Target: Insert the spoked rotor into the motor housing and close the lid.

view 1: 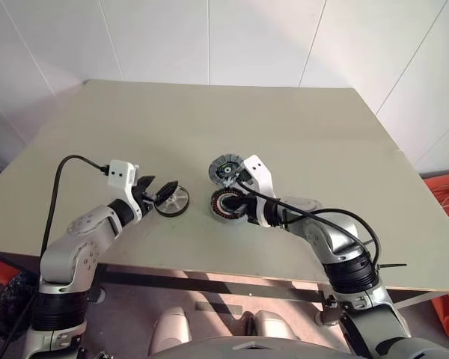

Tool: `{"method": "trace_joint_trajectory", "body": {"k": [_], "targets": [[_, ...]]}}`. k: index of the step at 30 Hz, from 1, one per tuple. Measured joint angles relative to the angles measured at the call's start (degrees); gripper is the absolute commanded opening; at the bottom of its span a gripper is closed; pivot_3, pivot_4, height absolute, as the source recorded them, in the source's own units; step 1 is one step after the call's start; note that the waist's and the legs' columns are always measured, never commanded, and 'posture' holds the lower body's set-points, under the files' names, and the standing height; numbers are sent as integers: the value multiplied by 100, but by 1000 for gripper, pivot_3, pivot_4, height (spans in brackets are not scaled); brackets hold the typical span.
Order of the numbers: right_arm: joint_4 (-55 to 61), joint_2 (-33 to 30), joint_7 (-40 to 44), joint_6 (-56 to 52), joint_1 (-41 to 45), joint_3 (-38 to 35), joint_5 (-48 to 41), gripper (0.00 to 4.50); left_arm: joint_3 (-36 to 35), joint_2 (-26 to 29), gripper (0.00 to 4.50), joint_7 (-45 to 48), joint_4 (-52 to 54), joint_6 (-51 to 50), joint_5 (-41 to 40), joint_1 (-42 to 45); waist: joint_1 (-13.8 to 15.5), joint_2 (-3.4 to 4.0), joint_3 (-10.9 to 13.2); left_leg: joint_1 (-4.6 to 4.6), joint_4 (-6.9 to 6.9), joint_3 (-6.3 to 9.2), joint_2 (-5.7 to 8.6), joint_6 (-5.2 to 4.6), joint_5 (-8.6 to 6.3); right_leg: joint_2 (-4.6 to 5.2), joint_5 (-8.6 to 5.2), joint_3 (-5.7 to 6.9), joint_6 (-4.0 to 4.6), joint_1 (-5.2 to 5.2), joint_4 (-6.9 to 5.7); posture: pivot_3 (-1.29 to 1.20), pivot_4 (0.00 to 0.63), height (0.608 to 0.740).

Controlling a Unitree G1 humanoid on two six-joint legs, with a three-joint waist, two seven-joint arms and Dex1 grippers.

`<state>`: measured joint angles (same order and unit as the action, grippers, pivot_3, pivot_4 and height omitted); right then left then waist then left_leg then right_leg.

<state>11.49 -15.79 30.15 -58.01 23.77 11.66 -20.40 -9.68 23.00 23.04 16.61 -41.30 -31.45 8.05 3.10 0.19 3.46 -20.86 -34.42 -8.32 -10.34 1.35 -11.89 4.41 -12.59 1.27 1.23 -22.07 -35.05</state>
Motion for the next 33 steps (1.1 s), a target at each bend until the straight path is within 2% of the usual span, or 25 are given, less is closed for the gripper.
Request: {"method": "trace_joint_trajectory", "body": {"k": [13,25,33], "targets": [[-430,-84,-32,306,142,-215,56,31,3,0,4119,17,-7,1,2,29,0,0,0,-1,0,0,-1,0,0,0,0,0,1,-1,0,0,0,740],[-661,90,-39,513,2,-173,121,31,3,47,4119,20,-7,0,1,50,-1,0,0,-1,0,0,0,0,0,0,0,0,1,-1,-1,0,0,740],[-1022,452,-103,834,2,-186,139,31,2,58,4119,20,-15,0,0,82,-24,-5,-4,11,0,-1,-1,0,0,0,0,-1,1,4,-7,0,0,740]]}}
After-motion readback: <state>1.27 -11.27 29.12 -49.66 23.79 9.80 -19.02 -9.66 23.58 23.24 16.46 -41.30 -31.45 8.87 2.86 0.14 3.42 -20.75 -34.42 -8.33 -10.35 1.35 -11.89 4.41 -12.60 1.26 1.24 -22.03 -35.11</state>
